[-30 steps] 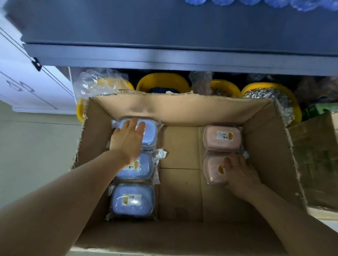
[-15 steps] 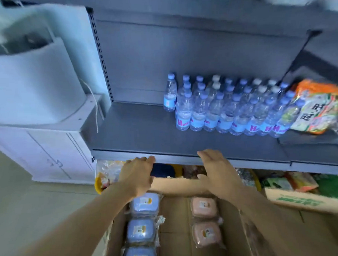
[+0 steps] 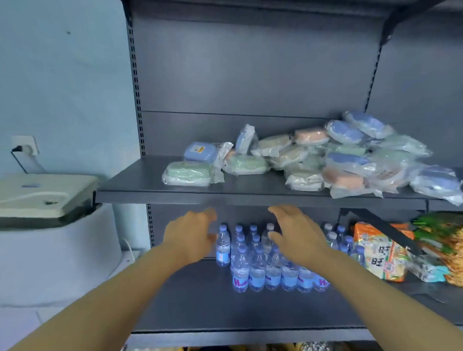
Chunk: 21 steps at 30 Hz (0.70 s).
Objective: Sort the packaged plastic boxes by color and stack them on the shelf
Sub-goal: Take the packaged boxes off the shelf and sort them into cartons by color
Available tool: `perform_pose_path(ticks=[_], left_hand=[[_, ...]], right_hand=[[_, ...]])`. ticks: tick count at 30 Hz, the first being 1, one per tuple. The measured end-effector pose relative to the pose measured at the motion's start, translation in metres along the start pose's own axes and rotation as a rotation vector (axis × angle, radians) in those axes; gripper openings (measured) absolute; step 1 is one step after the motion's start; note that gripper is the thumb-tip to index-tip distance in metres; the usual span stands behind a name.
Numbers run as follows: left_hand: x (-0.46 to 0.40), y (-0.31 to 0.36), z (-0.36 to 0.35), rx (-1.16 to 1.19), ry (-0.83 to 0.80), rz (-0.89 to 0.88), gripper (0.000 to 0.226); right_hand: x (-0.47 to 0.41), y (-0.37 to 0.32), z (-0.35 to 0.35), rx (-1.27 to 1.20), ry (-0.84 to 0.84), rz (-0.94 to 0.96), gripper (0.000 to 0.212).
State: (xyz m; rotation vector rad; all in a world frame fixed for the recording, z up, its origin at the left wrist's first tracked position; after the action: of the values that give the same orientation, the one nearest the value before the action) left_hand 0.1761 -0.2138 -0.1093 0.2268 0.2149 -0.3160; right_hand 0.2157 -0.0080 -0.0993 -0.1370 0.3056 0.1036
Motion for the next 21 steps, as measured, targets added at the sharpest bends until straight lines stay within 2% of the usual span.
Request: perform_pose_path(ticks=[8,14,21], left_hand=[[-0.041,-0.001,0.046,-0.025,0.092,0.040,0.034],[-0.085,-0.006,0.053,-0.036,0.186,0.111,0.043],[-0.158,-0.025,0.066,-0.121,0.240,0.048,0.045]], right_hand=[[-0.054,0.035,0.046,-0.008,0.094,0.009,0.055],[-0.111,0.052,0.042,-0.030,0.126,0.059,0.055],[-0.190,0.055,0.034,-0.062,0.181,0.059,0.061]])
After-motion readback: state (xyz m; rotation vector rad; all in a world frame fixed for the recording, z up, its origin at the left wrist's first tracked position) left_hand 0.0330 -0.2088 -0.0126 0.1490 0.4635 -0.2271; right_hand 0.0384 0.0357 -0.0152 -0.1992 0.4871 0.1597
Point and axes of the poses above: each hand's wrist, its own x-axis away from the middle knuckle, its own z-axis out of the back of the hand, y = z × x, the point moved 3 cm from there along -x, towards the middle knuckle
